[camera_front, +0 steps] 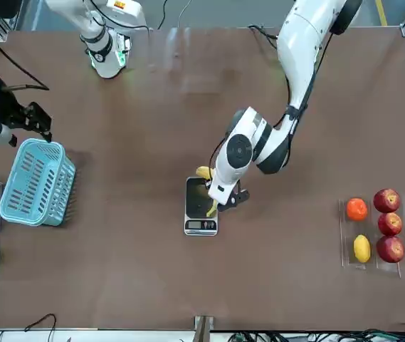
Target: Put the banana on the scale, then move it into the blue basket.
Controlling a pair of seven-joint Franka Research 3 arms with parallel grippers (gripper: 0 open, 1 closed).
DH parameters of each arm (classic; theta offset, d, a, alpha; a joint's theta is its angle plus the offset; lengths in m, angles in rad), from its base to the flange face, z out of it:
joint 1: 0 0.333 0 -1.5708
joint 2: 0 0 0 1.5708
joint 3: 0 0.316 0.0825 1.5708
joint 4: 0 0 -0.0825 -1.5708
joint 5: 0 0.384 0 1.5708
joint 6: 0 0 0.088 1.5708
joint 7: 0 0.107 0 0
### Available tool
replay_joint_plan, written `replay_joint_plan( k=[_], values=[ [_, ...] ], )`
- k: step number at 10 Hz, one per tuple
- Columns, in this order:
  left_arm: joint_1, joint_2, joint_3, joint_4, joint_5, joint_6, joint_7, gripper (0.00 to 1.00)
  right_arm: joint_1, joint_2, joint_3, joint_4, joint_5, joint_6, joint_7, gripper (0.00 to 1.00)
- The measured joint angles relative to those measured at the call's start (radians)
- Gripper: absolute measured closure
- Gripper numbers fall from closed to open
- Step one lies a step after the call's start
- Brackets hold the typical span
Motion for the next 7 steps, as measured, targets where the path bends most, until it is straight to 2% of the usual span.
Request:
replay_joint_plan(
  k=[3,7],
  values=[
    [-0.037,0.073,0.0,0.002,0.0,0.131,-0.039,0.81,0.0,0.0,0.0,0.0,0.0,0.0,0.0,0.0],
    [-0.049,0.11,0.004,0.013,0.0,0.17,-0.042,0.81,0.0,0.0,0.0,-0.001,0.0,0.0,0.0,0.0]
  ],
)
